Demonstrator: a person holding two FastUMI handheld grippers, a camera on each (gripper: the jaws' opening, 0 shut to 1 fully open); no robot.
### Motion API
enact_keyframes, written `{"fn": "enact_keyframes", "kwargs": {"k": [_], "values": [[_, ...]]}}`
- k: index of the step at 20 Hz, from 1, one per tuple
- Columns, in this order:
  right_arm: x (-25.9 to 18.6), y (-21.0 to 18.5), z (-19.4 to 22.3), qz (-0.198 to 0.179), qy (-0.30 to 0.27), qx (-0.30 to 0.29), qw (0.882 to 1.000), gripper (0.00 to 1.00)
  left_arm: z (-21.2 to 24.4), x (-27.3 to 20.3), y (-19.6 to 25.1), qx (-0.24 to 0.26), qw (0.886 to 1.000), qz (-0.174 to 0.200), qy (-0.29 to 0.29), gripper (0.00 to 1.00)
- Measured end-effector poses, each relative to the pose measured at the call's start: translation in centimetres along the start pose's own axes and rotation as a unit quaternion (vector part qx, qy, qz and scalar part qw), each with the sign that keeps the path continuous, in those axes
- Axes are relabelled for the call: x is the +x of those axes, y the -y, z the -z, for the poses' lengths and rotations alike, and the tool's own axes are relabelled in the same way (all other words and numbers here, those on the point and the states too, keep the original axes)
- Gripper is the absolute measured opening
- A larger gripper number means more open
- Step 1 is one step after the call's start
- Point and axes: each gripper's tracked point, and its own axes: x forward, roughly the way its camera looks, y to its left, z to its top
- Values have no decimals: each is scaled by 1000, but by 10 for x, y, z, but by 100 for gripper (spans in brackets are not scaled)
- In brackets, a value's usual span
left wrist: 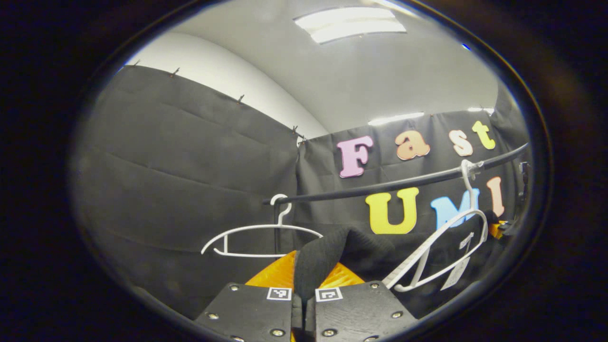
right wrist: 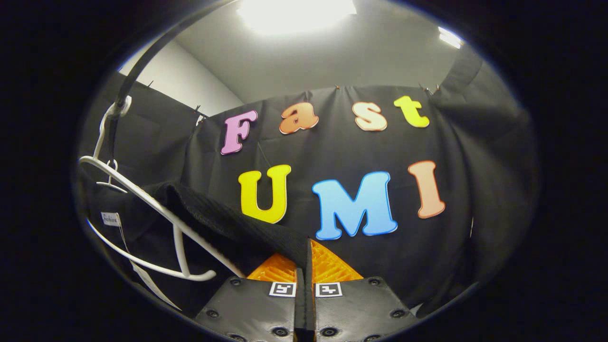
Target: Grasp the clothes on the hanger with both hands and then place them into the laundry hamper below.
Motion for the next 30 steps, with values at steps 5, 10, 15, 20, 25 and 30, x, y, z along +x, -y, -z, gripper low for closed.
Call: {"fn": "enact_keyframes", "kwargs": {"k": [5,10,15,20,25,30], "values": [[0,9,40,-5,-59,43,997,1,40,9,19,0,999,15,-30,4],[-23,6,68,-20,-74,-10,997,1,78,-14,13,24,998,15,-49,2],[-53,-2,93,-33,-95,-32,994,1,113,-33,20,9,997,24,-74,2],[-93,-21,114,-54,-115,-45,991,1,137,-62,38,0,994,57,-90,4],[-137,-46,122,-75,-120,-53,989,1,155,-78,74,-1,989,101,-108,4],[-182,-70,137,-96,-143,-41,984,1,161,-104,106,-16,982,150,-114,4]]}}
